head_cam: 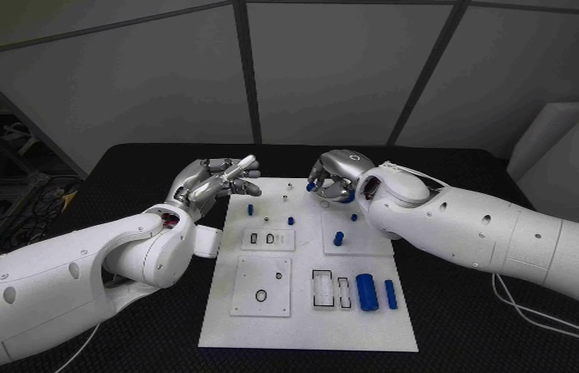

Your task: Assemble the parts on the task board

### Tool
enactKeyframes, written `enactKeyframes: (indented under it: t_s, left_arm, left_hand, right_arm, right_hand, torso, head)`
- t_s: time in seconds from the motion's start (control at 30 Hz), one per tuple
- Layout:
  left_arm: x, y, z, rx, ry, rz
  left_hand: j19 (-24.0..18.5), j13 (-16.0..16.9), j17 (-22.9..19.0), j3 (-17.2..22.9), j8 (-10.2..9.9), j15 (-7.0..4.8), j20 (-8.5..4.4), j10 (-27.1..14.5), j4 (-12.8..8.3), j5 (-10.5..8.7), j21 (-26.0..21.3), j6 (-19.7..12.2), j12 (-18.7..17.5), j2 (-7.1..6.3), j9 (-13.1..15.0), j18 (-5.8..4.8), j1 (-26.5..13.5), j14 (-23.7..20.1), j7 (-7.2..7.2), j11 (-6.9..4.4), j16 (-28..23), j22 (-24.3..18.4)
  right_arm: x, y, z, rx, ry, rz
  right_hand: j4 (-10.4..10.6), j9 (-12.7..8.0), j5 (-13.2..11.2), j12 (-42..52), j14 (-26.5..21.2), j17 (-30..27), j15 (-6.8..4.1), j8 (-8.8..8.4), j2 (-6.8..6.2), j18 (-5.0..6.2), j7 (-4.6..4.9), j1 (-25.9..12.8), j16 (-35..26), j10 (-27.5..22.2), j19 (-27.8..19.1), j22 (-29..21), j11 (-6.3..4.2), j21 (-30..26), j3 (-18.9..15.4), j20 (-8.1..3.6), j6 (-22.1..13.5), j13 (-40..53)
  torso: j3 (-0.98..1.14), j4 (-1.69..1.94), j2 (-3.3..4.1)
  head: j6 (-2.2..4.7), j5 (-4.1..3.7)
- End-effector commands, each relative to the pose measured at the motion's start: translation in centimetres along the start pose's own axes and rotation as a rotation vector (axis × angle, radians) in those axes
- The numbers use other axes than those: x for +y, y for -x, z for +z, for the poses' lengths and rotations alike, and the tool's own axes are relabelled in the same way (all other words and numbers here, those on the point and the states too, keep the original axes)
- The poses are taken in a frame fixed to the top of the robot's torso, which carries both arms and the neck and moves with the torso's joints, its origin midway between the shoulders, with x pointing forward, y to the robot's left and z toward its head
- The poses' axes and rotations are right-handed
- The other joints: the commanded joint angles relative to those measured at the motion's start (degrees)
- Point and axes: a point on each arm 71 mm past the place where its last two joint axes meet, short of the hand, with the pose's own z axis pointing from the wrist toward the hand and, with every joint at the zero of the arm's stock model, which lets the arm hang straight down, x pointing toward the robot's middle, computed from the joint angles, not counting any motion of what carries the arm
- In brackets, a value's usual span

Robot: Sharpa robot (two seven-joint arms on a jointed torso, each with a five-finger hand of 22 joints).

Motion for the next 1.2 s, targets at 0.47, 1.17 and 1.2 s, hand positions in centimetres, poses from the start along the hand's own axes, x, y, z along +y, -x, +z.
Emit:
enactKeyframes:
  t_s: [0.47,1.17,1.2]
  left_arm:
    - [0.0,-0.3,0.3,0.017,-0.01,0.0]
    - [-0.1,-0.3,0.4,0.017,-0.012,0.0]
    - [-0.1,-0.3,0.4,0.017,-0.012,0.0]
  left_hand:
    - [-0.1,-0.1,0.2,-0.4,-0.4,-0.09,0.02,0.2,-0.1,-0.01,0.3,0.2,-0.3,0.64,-0.1,-0.76,-0.1,-0.6,0.08,0.22,0.3,0.1]
    - [-0.3,-0.1,0.3,-0.5,-0.4,-0.05,0.05,0.3,-0.1,-0.01,0.3,0.3,-0.4,0.68,-0.1,-0.78,-0.2,-0.9,0.08,0.23,0.3,0.1]
    - [-0.3,-0.1,0.3,-0.5,-0.4,-0.05,0.05,0.3,-0.1,-0.01,0.3,0.3,-0.4,0.68,-0.1,-0.78,-0.2,-0.9,0.08,0.23,0.3,0.1]
  right_arm:
    - [2.1,-0.4,3.1,-0.047,-0.035,0.031]
    - [2.2,-1.0,3.9,-0.001,-0.061,0.009]
    - [2.2,-1.0,3.9,0.0,-0.061,0.009]
  right_hand:
    - [0.9,-0.1,0.0,-0.8,1.9,0.4,-0.29,-0.36,-0.22,-0.48,-0.02,-0.9,0.7,0.2,0.2,0.3,0.23,0.5,0.0,-0.29,-0.3,0.0]
    - [0.9,-0.1,0.6,-0.9,1.9,0.5,-0.27,-0.44,-0.26,-0.49,0.06,-0.7,0.8,0.2,0.2,0.4,0.28,0.5,0.1,-0.27,-0.3,0.0]
    - [0.9,-0.1,0.6,-0.9,1.9,0.5,-0.27,-0.44,-0.26,-0.49,0.06,-0.7,0.8,0.2,0.2,0.4,0.28,0.5,0.1,-0.27,-0.3,0.0]
  torso:
    - [-0.04,0.41,0.45]
    - [-0.06,0.41,0.45]
    - [-0.06,0.44,0.46]
  head:
    - [-0.09,-0.12]
    - [-0.77,0.19]
    - [-0.78,0.19]
